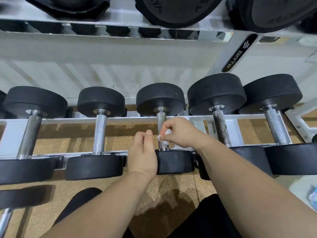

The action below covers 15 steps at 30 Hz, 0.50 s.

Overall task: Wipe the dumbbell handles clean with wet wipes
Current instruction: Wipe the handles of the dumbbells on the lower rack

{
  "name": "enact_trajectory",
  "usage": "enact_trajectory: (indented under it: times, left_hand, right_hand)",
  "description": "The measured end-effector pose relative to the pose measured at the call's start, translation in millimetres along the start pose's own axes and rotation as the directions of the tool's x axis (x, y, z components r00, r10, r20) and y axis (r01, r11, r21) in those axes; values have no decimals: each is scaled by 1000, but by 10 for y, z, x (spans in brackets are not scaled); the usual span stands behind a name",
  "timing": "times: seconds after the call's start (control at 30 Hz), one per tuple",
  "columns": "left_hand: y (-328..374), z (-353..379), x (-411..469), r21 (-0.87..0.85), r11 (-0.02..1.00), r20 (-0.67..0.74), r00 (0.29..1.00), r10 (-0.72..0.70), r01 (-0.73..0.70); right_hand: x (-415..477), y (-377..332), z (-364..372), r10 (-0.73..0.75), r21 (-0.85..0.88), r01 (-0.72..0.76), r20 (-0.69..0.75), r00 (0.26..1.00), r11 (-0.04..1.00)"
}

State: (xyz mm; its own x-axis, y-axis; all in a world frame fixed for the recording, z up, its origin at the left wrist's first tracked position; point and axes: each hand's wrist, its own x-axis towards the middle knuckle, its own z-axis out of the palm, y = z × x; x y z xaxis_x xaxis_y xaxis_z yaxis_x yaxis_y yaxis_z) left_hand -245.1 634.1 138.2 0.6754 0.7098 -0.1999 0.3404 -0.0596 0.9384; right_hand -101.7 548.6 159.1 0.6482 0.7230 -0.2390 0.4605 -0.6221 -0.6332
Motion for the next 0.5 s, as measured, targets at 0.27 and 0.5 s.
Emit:
enact_trajectory:
  times: [0.27, 0.5]
  left_hand:
    - [-38, 2, 20, 31, 999, -8, 1000, 28, -28]
    - [-51, 15, 34, 23, 999, 6, 1000, 24, -25]
  right_hand:
    - [183, 26, 92, 69, 214, -16, -246, 967, 977]
    - [140, 68, -6, 9, 88, -2, -79, 997, 996]
